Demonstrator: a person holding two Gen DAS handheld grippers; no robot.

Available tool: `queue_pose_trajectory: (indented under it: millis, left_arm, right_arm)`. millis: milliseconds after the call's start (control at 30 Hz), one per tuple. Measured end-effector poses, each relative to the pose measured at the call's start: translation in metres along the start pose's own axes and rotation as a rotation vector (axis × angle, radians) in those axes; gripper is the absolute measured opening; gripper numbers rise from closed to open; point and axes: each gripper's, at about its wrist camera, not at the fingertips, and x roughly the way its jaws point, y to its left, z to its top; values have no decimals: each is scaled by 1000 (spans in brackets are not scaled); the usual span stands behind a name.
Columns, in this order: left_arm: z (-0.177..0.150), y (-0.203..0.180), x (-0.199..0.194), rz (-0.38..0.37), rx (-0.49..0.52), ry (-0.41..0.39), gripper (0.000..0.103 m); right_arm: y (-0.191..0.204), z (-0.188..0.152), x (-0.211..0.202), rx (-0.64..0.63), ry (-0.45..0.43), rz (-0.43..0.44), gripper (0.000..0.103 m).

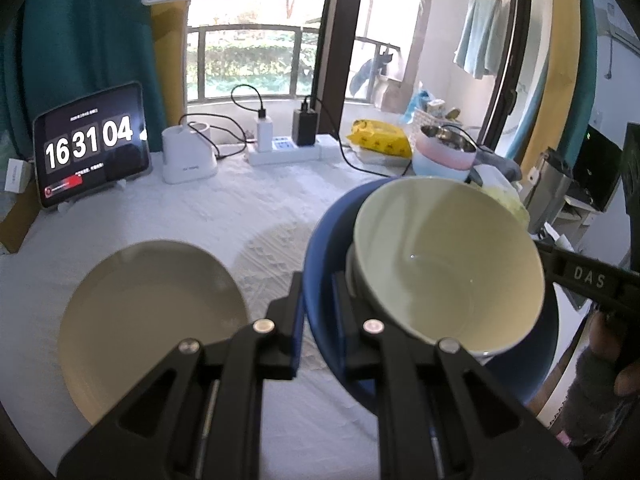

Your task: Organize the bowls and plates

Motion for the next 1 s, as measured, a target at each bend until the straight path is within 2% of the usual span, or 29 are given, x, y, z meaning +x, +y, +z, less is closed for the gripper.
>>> queue_pose_trajectory:
  millis: [567,1000]
  left_arm:
    - [14,50,-20,43,-83,-63,11]
    - [7,103,-39,106,-154,-82,10]
  right_arm:
    - [58,23,7,-93,-25,39,8]
    - [115,27,29,-166,-5,99,8]
